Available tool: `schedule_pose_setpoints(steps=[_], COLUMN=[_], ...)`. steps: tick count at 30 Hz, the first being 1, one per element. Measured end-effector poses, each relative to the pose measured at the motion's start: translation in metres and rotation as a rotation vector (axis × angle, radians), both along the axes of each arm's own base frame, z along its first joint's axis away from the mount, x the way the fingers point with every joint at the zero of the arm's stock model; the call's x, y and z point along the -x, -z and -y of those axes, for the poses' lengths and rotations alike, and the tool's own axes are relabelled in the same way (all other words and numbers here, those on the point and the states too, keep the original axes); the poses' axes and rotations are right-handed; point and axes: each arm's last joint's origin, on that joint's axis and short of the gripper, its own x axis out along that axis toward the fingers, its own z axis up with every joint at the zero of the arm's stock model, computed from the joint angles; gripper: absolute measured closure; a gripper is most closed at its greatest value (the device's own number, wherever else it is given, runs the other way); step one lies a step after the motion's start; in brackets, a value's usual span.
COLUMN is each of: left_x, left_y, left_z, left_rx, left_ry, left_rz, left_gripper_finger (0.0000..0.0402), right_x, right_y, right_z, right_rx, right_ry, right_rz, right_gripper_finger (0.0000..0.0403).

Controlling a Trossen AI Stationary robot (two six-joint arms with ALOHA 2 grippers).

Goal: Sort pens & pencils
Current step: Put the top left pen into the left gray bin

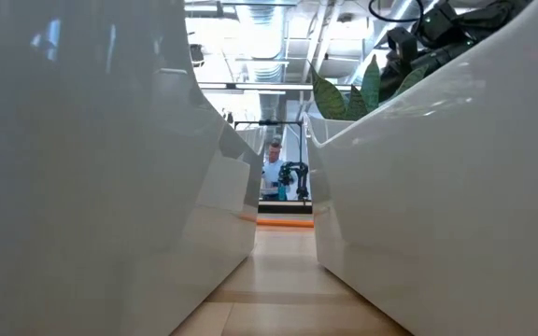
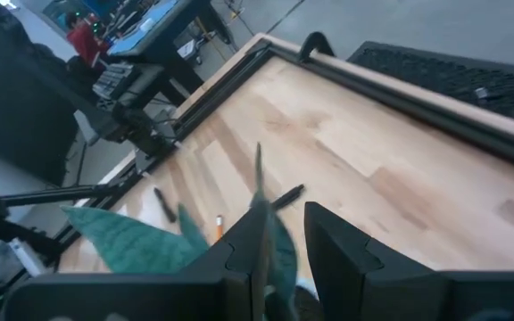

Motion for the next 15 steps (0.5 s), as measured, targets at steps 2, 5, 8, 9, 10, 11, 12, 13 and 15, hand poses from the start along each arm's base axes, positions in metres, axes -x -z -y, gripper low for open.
schedule_pose_setpoints(steps=[2, 5, 8, 9, 10, 11, 12, 13, 15], left_x=[-0.004, -0.010, -0.017, -0.020, -0.023, -0.026, -0.028, -0.030, -0.034], left_y=[0.008, 0.026, 0.042, 0.049, 0.056, 0.062, 0.069, 0.075, 0.089], left_z=[0.007, 0.018, 0.024, 0.025, 0.027, 0.028, 0.030, 0.031, 0.035], left_rx=[-0.001, 0.001, 0.008, 0.008, 0.011, 0.016, 0.027, 0.041, 0.059], left_ry=[-0.039, -0.063, -0.101, -0.118, -0.131, -0.136, -0.136, -0.134, -0.126], left_rz=[-0.018, -0.077, -0.124, -0.143, -0.161, -0.185, -0.212, -0.238, -0.297], left_gripper_finger=[0.0370, 0.0370, 0.0370, 0.0370, 0.0370, 0.0370, 0.0370, 0.0370, 0.0370], right_x=[-0.003, -0.007, -0.010, -0.010, -0.011, -0.012, -0.013, -0.013, -0.015], right_y=[0.000, 0.000, 0.000, 0.000, 0.001, 0.001, 0.001, 0.001, 0.001], right_z=[-0.004, -0.008, -0.012, -0.013, -0.014, -0.015, -0.016, -0.017, -0.018], right_rx=[-0.005, -0.007, -0.008, -0.008, -0.008, -0.008, -0.008, -0.008, -0.007], right_ry=[-0.019, -0.044, -0.065, -0.071, -0.076, -0.082, -0.087, -0.092, -0.102], right_rz=[-0.001, -0.003, -0.004, -0.004, -0.004, -0.004, -0.004, -0.004, -0.004], right_gripper_finger=[0.0305, 0.0305, 0.0305, 0.0305, 0.0305, 0.0305, 0.0305, 0.0305, 0.0305])
